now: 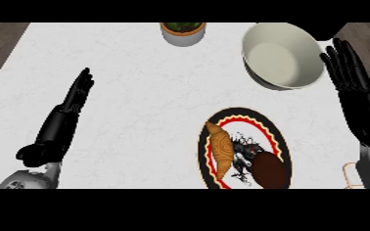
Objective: Pick the croissant from the plate and place it in the bowl
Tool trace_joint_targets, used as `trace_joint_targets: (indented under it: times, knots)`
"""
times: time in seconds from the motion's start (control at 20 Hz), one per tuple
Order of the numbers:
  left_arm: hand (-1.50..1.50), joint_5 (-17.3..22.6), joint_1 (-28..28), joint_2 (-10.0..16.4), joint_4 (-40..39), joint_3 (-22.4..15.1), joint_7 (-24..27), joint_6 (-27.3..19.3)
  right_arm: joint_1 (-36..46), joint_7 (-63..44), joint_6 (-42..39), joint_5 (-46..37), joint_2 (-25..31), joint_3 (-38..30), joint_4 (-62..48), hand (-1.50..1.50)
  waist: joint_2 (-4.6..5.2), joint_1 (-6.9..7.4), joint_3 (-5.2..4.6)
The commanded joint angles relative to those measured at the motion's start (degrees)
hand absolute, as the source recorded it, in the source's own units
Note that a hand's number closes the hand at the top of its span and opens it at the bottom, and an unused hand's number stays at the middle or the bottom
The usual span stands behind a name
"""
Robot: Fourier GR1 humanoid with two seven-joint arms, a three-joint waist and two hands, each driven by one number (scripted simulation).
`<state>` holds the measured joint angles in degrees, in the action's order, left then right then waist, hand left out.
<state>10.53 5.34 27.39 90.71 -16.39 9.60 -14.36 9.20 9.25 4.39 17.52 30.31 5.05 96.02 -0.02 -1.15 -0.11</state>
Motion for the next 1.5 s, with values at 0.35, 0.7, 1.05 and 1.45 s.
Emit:
trace_joint_targets:
  times: [0.35,0.7,1.05,1.45]
  knots:
    - [0.0,3.04,1.22,-4.88,-0.37,-6.17,-6.84,6.62,-11.22,-9.9,24.63,-31.92,-2.56,9.98,-1.02,1.5,0.38,-1.07,-0.42]
    - [0.0,4.02,6.3,-7.94,-2.1,-6.27,-10.92,9.02,-9.04,-18.78,32.96,-49.44,-15.07,23.84,-4.32,-1.5,0.05,0.84,-0.05]
    - [0.0,2.69,6.1,-7.79,-1.15,-6.37,-11.37,8.4,-0.2,-43.62,13.68,-63.67,-9.92,27.18,-5.12,-1.5,-0.27,1.41,-0.28]
    - [0.0,3.08,6.32,-9.07,-2.3,-6.9,-10.61,9.47,7.58,-67.76,-19.84,-51.9,-13.71,31.1,-1.22,-1.5,-0.07,2.23,-0.29]
